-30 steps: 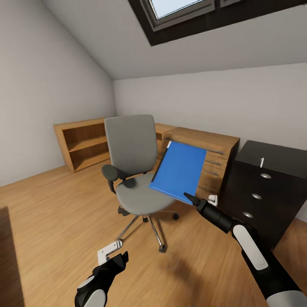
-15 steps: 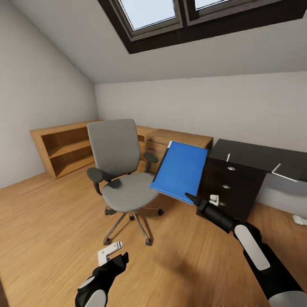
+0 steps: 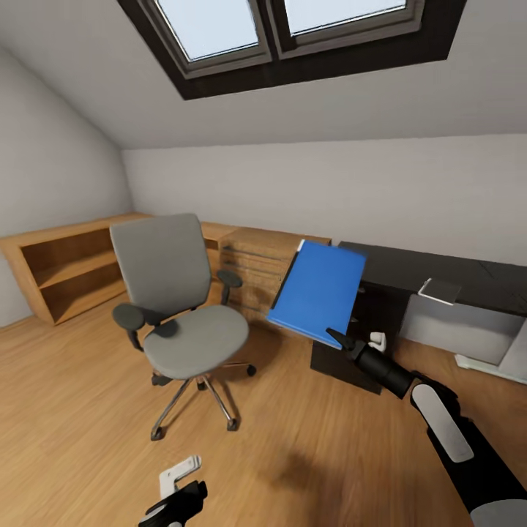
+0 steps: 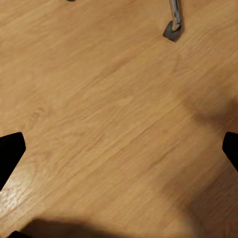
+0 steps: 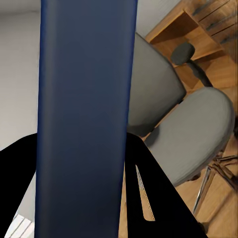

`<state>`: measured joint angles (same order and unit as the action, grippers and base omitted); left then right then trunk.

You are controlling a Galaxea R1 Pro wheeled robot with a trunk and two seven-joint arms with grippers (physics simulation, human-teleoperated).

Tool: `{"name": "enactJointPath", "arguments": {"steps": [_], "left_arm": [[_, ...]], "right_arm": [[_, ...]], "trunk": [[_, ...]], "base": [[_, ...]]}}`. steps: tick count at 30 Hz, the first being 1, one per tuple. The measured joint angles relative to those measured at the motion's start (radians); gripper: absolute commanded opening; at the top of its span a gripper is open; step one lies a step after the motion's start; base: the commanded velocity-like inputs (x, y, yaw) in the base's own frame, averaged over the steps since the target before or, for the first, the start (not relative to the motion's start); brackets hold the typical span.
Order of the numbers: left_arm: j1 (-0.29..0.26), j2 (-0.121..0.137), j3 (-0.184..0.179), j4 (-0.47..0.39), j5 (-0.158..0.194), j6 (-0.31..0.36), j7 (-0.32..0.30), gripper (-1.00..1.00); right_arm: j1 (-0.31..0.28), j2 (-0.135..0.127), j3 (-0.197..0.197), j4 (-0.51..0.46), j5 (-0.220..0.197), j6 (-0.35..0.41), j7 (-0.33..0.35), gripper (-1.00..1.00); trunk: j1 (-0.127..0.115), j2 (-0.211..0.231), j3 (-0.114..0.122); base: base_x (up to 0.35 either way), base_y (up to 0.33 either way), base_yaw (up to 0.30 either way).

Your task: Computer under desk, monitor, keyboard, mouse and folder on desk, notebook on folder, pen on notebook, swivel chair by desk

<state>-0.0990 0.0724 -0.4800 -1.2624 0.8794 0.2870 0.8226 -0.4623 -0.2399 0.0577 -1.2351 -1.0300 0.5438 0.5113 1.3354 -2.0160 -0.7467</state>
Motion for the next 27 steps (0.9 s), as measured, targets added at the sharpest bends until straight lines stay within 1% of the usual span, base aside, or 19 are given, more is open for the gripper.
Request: {"name": "enactJointPath", "arguments": {"steps": [2,5,6,8,9,10,11,12,13,14,15,18,20,21,23,24,25,26,27], "left_arm": [[0.000,0.000,0.000,0.041,0.000,-0.027,0.000,1.00],[0.000,0.001,0.001,0.093,0.001,-0.054,-0.001,1.00],[0.000,0.002,0.002,0.145,0.001,-0.069,-0.004,1.00],[0.000,0.002,0.003,0.191,0.000,-0.081,-0.009,1.00],[0.000,0.002,0.003,0.237,0.000,-0.098,-0.021,1.00],[0.000,0.002,0.003,0.261,-0.001,-0.109,-0.031,1.00],[0.000,0.003,0.003,0.323,-0.002,-0.152,-0.078,1.00],[0.000,0.003,0.003,0.343,-0.003,-0.170,-0.099,1.00],[0.000,0.003,0.003,0.370,-0.003,-0.202,-0.134,1.00],[0.000,0.003,0.003,0.371,-0.004,-0.203,-0.136,1.00],[0.000,0.003,0.003,0.394,-0.005,-0.249,-0.173,1.00],[0.000,0.002,0.003,0.409,-0.008,-0.280,-0.197,1.00],[0.000,0.003,0.004,0.414,-0.012,-0.291,-0.205,1.00],[0.000,0.003,0.004,0.415,-0.016,-0.295,-0.208,1.00],[0.000,0.004,0.005,0.417,-0.022,-0.297,-0.210,1.00],[0.000,0.004,0.005,0.418,-0.027,-0.299,-0.211,1.00],[0.000,0.004,0.005,0.418,-0.029,-0.299,-0.211,1.00],[0.000,0.004,0.005,0.419,-0.033,-0.300,-0.211,1.00],[0.000,0.004,0.005,0.419,-0.034,-0.300,-0.212,1.00]], "right_arm": [[0.000,0.000,0.000,-0.005,0.000,0.000,0.000,-1.00],[0.000,-0.001,0.001,-0.014,0.001,0.001,0.000,-1.00],[0.000,-0.001,0.000,-0.019,-0.001,0.001,0.000,-1.00],[0.000,-0.002,0.000,-0.022,-0.001,0.001,0.000,-1.00],[0.000,-0.002,0.000,-0.023,-0.001,0.001,0.001,-1.00],[0.000,-0.002,0.000,-0.024,-0.001,0.002,0.001,-1.00],[0.000,-0.001,0.001,-0.026,-0.001,0.002,0.001,-1.00],[0.000,-0.001,0.001,-0.028,-0.001,0.002,0.001,-1.00],[0.000,-0.001,0.002,-0.037,-0.001,0.002,0.000,-1.00],[0.000,-0.001,0.003,-0.044,0.000,0.002,-0.001,-1.00],[0.000,0.001,0.004,-0.058,0.000,0.003,-0.004,-1.00],[-0.001,0.005,0.006,-0.076,0.001,0.004,-0.025,-1.00],[-0.006,0.013,0.007,-0.092,-0.003,0.007,-0.066,-1.00],[-0.013,0.022,0.007,-0.106,-0.009,0.012,-0.106,-1.00],[-0.030,0.034,0.006,-0.121,-0.016,0.020,-0.158,-1.00],[-0.058,0.048,0.004,-0.130,-0.030,0.025,-0.215,-1.00],[-0.076,0.055,0.003,-0.133,-0.034,0.026,-0.246,-1.00],[-0.111,0.065,-0.004,-0.133,-0.050,0.028,-0.306,-1.00],[-0.130,0.069,-0.009,-0.131,-0.058,0.028,-0.337,-1.00]], "trunk": [[-0.008,0.014,0.008],[-0.019,0.035,0.018],[-0.023,0.042,0.022],[-0.031,0.056,0.028],[-0.034,0.063,0.031],[-0.038,0.070,0.035],[-0.042,0.077,0.038],[-0.046,0.084,0.041],[-0.050,0.091,0.044],[-0.054,0.098,0.047],[-0.058,0.105,0.050],[-0.069,0.126,0.060],[-0.077,0.140,0.066],[-0.081,0.147,0.069],[-0.088,0.161,0.076],[-0.092,0.168,0.079],[-0.096,0.175,0.082],[-0.100,0.182,0.085],[-0.104,0.189,0.088]], "base": [[0.000,0.000,-0.251],[0.000,0.000,-0.112],[0.000,0.000,-0.054],[0.000,0.000,-0.035],[0.000,0.000,-0.022],[0.000,0.000,-0.011],[0.000,0.000,-0.009],[0.000,0.000,-0.006],[0.000,0.000,-0.005],[0.000,0.000,-0.003],[0.000,0.000,-0.002],[0.000,0.000,-0.001],[0.000,0.000,0.000],[0.000,0.000,0.000],[0.000,0.000,0.000],[0.000,0.000,0.000],[0.000,0.000,0.000],[0.000,0.000,0.000],[0.000,0.000,0.000]]}}
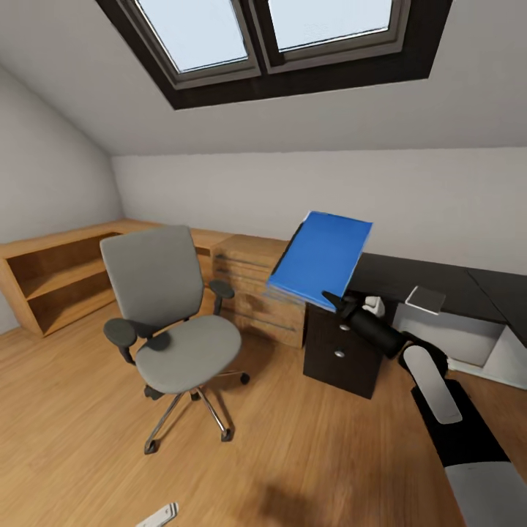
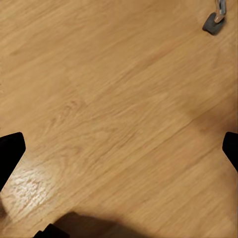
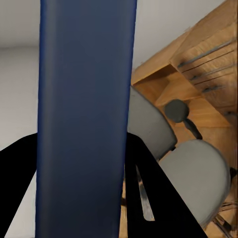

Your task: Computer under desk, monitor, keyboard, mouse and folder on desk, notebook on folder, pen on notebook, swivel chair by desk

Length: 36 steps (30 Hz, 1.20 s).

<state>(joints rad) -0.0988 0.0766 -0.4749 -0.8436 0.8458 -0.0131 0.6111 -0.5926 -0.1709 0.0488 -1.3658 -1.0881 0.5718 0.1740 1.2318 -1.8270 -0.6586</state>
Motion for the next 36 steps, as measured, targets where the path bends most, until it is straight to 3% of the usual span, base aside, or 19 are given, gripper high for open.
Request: {"name": "enactJointPath", "arguments": {"steps": [2,5,9,12,20,21,26,28,36], "left_arm": [[0.000,0.000,0.000,0.001,-0.003,-0.001,0.000,1.00],[0.000,-0.001,0.000,0.001,-0.014,-0.002,0.000,1.00],[0.000,-0.002,0.000,0.002,-0.016,-0.002,0.000,1.00],[0.000,-0.002,0.000,0.004,-0.015,-0.002,0.000,1.00],[0.000,-0.004,-0.003,0.058,-0.020,-0.002,-0.003,1.00],[0.000,-0.004,-0.004,0.065,-0.021,-0.002,-0.003,1.00],[0.000,-0.004,-0.005,0.067,-0.028,-0.003,-0.004,1.00],[0.000,-0.009,-0.004,0.067,-0.063,-0.003,-0.004,1.00],[0.000,-0.028,-0.002,0.072,-0.081,-0.004,-0.004,1.00]], "right_arm": [[-0.043,0.012,-0.020,0.011,-0.034,-0.002,-0.085,-1.00],[-0.080,0.066,-0.049,0.019,-0.114,-0.035,-0.217,-1.00],[-0.089,0.109,-0.068,0.031,-0.156,-0.084,-0.296,-1.00],[-0.091,0.120,-0.082,0.091,-0.162,-0.124,-0.331,-1.00],[-0.092,0.126,-0.124,0.162,-0.180,-0.317,-0.358,-1.00],[-0.090,0.127,-0.127,0.166,-0.214,-0.342,-0.359,-1.00],[-0.090,0.129,-0.128,0.170,-0.244,-0.351,-0.357,-1.00],[-0.088,0.130,-0.127,0.172,-0.262,-0.355,-0.350,-1.00],[-0.083,0.130,-0.127,0.178,-0.267,-0.358,-0.348,-1.00]], "trunk": [[-0.008,0.014,0.006],[-0.019,0.035,0.016],[-0.034,0.063,0.028],[-0.046,0.084,0.037],[-0.077,0.140,0.063],[-0.081,0.147,0.066],[-0.100,0.182,0.081],[-0.107,0.196,0.088],[-0.130,0.238,0.106]], "base": [[0.000,0.000,0.000],[0.000,0.000,0.000],[0.000,0.000,0.000],[0.000,0.000,0.000],[0.000,0.000,0.000],[0.000,0.000,0.000],[0.000,0.000,0.000],[0.000,0.000,0.000],[0.000,0.000,-0.056]]}}
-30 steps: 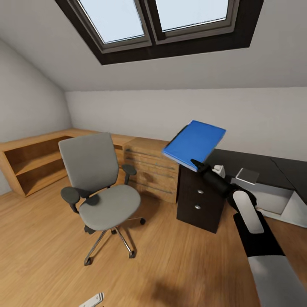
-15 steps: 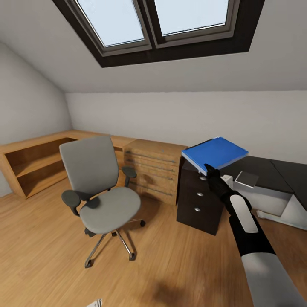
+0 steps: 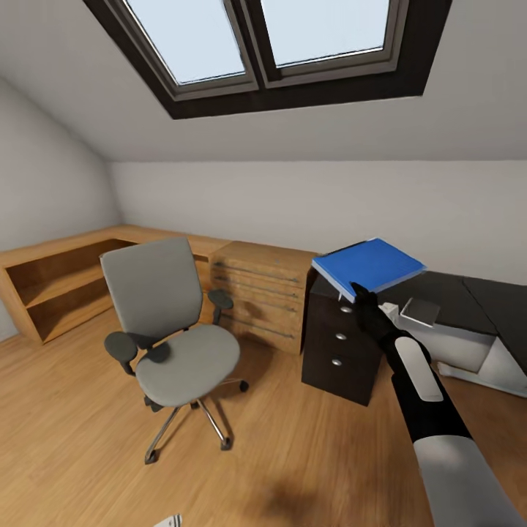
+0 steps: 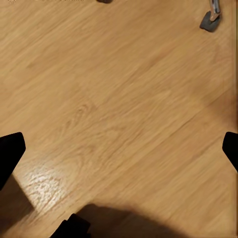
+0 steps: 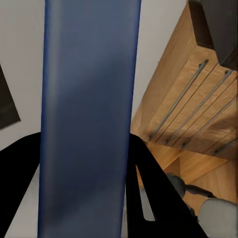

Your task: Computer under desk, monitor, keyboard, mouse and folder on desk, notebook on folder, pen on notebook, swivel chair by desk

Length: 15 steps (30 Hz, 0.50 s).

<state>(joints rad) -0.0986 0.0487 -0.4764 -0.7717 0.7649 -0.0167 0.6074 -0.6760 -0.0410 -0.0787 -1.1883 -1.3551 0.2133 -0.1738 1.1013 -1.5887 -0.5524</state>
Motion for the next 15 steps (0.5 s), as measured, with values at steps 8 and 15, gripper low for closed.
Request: {"name": "enactJointPath", "arguments": {"steps": [8,15], "left_arm": [[0.000,0.000,0.001,0.000,-0.001,0.000,0.000,1.00],[0.000,-0.001,-0.016,0.000,-0.025,-0.002,0.001,1.00]], "right_arm": [[0.000,-0.001,-0.003,0.055,0.000,-0.034,-0.005,-1.00],[0.000,0.002,0.001,0.156,-0.001,-0.158,-0.019,-1.00]], "trunk": [[0.000,0.000,-0.004],[0.000,0.000,-0.009]], "base": [[0.000,0.000,-0.230],[0.057,-0.001,-0.218]]}}
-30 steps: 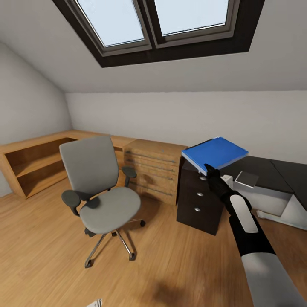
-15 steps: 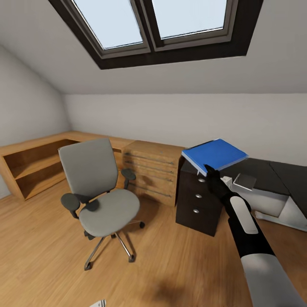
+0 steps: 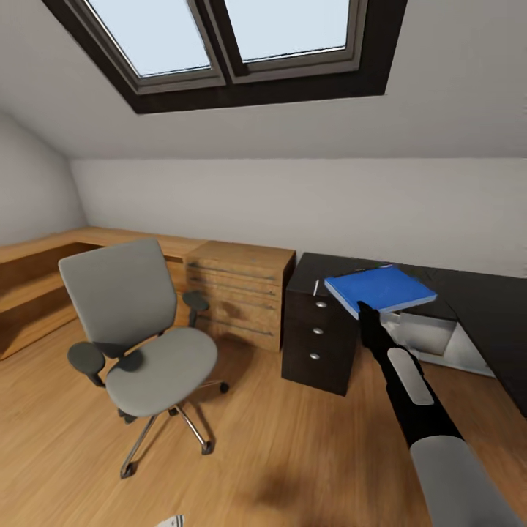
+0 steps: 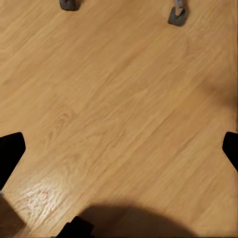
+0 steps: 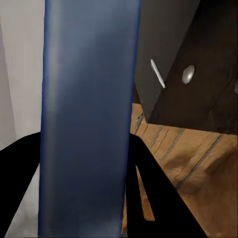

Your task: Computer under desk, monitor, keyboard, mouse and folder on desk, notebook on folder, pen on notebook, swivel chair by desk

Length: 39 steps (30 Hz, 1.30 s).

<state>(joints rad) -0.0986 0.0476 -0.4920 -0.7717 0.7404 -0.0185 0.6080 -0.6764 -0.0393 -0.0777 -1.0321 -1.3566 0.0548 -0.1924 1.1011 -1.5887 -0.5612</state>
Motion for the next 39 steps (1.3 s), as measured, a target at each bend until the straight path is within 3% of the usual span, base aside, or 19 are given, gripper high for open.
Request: {"name": "enactJointPath", "arguments": {"steps": [2,3,6,14,23,39], "left_arm": [[0.000,0.000,-0.005,0.000,-0.006,-0.001,0.001,1.00],[0.000,0.000,-0.008,0.001,-0.010,-0.007,0.001,1.00],[0.000,-0.001,-0.010,0.007,-0.011,-0.010,0.000,1.00],[0.000,-0.011,-0.052,0.038,-0.011,-0.012,0.001,1.00],[0.000,-0.012,-0.056,0.040,-0.012,-0.012,0.000,1.00],[0.000,-0.012,-0.056,0.040,-0.011,-0.012,0.000,1.00]], "right_arm": [[-0.001,0.006,0.001,0.070,0.000,-0.034,-0.003,-1.00],[-0.003,0.013,-0.003,0.126,0.003,-0.108,-0.006,-1.00],[-0.004,0.014,-0.003,0.142,0.004,-0.135,-0.005,-1.00],[-0.005,0.012,-0.029,0.150,0.005,-0.158,-0.005,-1.00],[-0.006,0.012,-0.036,0.150,0.007,-0.189,-0.004,-1.00],[-0.006,0.012,-0.036,0.150,0.007,-0.198,-0.004,-1.00]], "trunk": [[0.000,0.000,-0.002],[0.000,0.000,-0.004],[0.000,0.000,-0.007],[0.000,0.000,-0.018],[0.000,0.000,-0.029],[0.000,0.000,-0.049]], "base": [[0.285,-0.062,-0.190],[0.314,-0.113,-0.201],[0.318,-0.130,-0.196],[0.310,-0.124,-0.185],[0.230,-0.151,-0.201],[0.013,-0.012,-0.208]]}}
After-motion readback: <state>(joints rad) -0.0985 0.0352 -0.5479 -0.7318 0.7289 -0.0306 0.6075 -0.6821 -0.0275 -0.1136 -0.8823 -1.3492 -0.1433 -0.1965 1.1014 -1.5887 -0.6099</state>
